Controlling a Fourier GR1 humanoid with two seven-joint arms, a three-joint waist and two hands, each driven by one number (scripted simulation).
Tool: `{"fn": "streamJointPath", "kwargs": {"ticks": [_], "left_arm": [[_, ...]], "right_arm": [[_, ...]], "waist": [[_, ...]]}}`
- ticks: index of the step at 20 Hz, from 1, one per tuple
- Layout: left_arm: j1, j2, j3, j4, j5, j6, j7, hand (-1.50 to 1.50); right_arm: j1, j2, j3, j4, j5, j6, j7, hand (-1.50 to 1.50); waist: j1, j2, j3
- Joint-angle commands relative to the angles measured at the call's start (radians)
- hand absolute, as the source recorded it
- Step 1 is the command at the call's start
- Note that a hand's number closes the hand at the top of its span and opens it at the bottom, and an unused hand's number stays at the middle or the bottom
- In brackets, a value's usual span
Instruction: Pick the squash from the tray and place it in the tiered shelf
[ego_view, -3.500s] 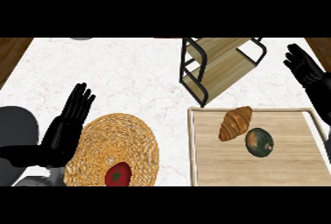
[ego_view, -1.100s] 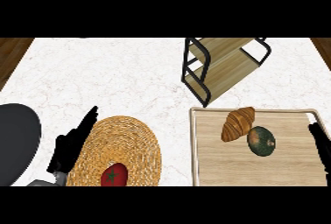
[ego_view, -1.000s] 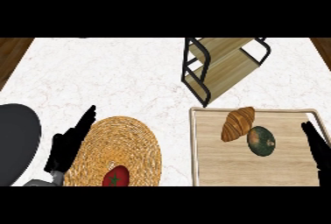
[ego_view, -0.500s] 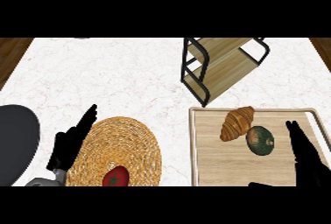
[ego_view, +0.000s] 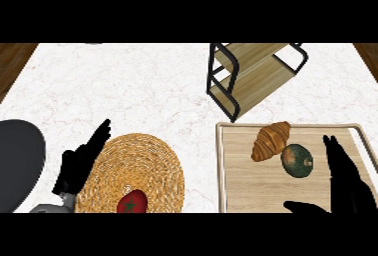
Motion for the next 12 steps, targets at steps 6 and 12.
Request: {"fn": "streamJointPath", "kwargs": {"ticks": [6,12], "left_arm": [[-0.020,-0.053,0.053,0.068,-0.067,-0.033,-0.024,0.00],[0.033,-0.071,0.064,0.048,-0.103,-0.037,-0.054,0.00]], "right_arm": [[-0.044,0.013,-0.029,0.126,0.021,-0.048,-0.063,-1.50],[-0.080,0.032,-0.020,0.189,0.048,-0.049,-0.059,-1.50]], "waist": [[-0.001,0.001,-0.001],[0.001,0.001,-0.001]]}}
